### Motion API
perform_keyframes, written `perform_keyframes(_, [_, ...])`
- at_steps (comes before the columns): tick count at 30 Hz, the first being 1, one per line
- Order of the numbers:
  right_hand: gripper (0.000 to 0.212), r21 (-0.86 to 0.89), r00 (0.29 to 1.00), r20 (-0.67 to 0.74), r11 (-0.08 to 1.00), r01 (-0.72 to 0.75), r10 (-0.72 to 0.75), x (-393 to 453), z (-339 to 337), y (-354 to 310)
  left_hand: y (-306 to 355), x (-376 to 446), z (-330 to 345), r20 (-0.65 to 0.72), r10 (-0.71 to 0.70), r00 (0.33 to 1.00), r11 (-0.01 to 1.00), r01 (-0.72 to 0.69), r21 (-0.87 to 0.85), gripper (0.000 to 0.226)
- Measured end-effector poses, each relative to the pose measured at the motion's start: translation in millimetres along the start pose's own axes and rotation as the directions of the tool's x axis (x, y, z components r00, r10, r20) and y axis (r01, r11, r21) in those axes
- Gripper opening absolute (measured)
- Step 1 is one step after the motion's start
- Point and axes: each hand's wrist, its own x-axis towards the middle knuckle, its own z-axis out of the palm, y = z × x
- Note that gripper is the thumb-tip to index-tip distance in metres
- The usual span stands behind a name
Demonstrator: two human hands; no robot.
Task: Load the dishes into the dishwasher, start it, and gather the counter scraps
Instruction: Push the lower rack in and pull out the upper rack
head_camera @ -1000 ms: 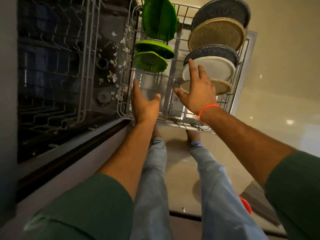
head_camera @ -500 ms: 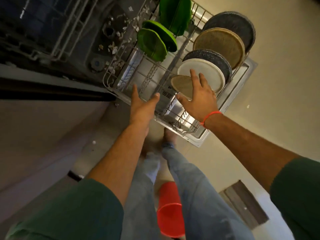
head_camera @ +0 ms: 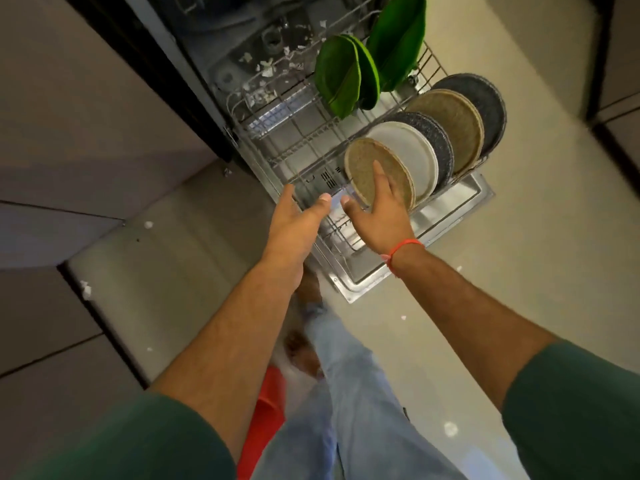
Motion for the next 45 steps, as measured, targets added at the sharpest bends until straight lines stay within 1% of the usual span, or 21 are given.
perform_keyframes(5, [0.076, 0.011, 0.997, -0.036, 0.997, 0.074, -0.074, -32, -14, 38, -20, -24, 19, -0.026, -0.025, 0.999, 0.999, 0.024, -0.045, 0.079])
perform_keyframes(8, [0.073, 0.033, 0.992, -0.036, 0.991, 0.126, -0.125, -33, -32, 59, -30, -35, 35, -0.058, -0.018, 0.998, 0.998, 0.014, -0.065, 0.074])
perform_keyframes(10, [0.071, 0.082, 0.991, -0.025, 0.988, 0.129, -0.128, -30, -48, 73, -38, -42, 47, -0.076, -0.052, 0.996, 0.997, 0.048, -0.058, 0.073])
perform_keyframes(13, [0.068, 0.202, 0.999, 0.039, 0.979, 0.020, -0.028, -26, -78, 94, -48, -53, 63, -0.099, -0.116, 0.988, 0.992, 0.111, -0.050, 0.072])
perform_keyframes(17, [0.071, 0.352, 0.982, 0.184, 0.931, -0.099, 0.035, -12, -129, 128, -58, -62, 95, -0.200, -0.185, 0.962, 0.977, 0.157, -0.148, 0.067])
perform_keyframes(21, [0.064, 0.379, 0.950, 0.306, 0.906, -0.187, 0.067, 6, -182, 163, -64, -58, 141, -0.259, -0.274, 0.926, 0.938, 0.198, -0.283, 0.060])
perform_keyframes(24, [0.057, 0.394, 0.913, 0.388, 0.873, -0.289, 0.126, 25, -206, 182, -71, -45, 170, -0.252, -0.320, 0.913, 0.902, 0.213, -0.374, 0.041])
perform_keyframes(25, [0.059, 0.396, 0.894, 0.415, 0.852, -0.343, 0.167, 32, -210, 186, -72, -41, 180, -0.244, -0.339, 0.908, 0.888, 0.224, -0.401, 0.041])
perform_keyframes(27, [0.066, 0.403, 0.853, 0.461, 0.799, -0.446, 0.243, 46, -214, 191, -77, -30, 197, -0.243, -0.370, 0.896, 0.861, 0.233, -0.453, 0.050])
perform_keyframes(31, [0.071, 0.429, 0.813, 0.471, 0.717, -0.550, 0.341, 71, -207, 191, -85, -8, 217, -0.209, -0.439, 0.874, 0.794, 0.270, -0.544, 0.057])
perform_keyframes(35, [0.075, 0.453, 0.777, 0.465, 0.640, -0.621, 0.425, 91, -198, 193, -95, 9, 215, -0.191, -0.499, 0.845, 0.720, 0.281, -0.635, 0.056])
perform_keyframes(41, [0.087, 0.434, 0.709, 0.476, 0.562, -0.704, 0.520, 129, -182, 198, -115, 35, 199, -0.163, -0.576, 0.801, 0.621, 0.299, -0.724, 0.064])
perform_keyframes(45, [0.092, 0.463, 0.688, 0.477, 0.510, -0.725, 0.547, 155, -168, 201, -125, 62, 197, -0.141, -0.624, 0.768, 0.571, 0.325, -0.753, 0.070])
